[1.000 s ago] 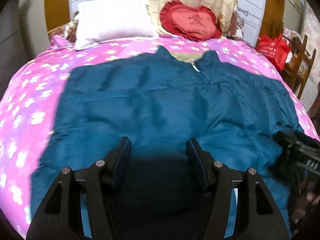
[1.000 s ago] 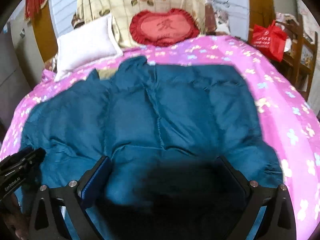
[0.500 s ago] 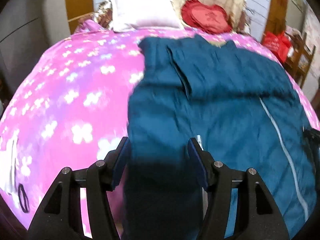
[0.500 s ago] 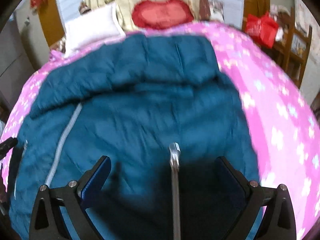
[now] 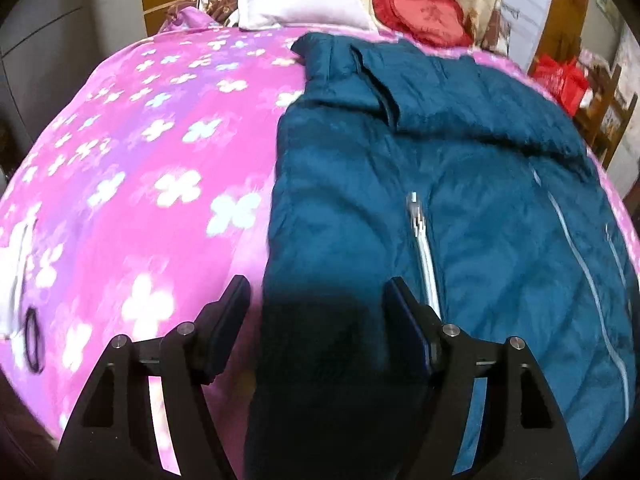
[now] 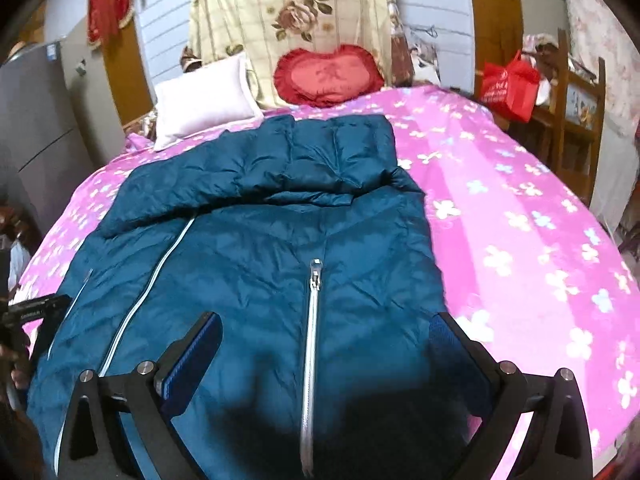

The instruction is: Fold large clothes

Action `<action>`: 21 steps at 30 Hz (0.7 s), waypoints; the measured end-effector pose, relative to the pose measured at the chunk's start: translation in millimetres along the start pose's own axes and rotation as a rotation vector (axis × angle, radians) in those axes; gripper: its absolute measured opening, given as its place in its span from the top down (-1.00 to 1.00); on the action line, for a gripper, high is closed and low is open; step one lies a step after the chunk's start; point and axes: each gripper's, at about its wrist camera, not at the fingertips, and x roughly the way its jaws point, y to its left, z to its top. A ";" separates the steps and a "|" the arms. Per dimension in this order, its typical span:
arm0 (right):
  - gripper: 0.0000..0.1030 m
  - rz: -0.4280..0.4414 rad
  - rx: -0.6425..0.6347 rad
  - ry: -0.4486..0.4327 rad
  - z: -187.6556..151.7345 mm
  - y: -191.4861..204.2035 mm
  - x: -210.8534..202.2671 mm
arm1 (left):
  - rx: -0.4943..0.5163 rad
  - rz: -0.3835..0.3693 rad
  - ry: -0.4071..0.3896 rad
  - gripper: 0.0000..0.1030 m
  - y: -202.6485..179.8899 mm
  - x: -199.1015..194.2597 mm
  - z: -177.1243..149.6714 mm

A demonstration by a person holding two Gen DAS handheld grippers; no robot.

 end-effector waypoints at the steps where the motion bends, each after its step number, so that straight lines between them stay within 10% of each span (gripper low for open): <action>1: -1.00 -0.005 -0.008 -0.002 -4.5 -2.3 -5.6 | 0.007 -0.001 0.002 -0.37 -1.6 -5.1 -3.6; 15: -1.00 0.141 0.030 0.020 -36.2 -17.9 -32.7 | 0.053 0.006 -0.009 -0.53 -3.0 -11.8 -32.0; 21: -1.00 0.187 -0.141 0.177 -47.9 24.8 -5.4 | 0.030 0.058 -0.007 -0.54 -8.2 -15.8 -36.5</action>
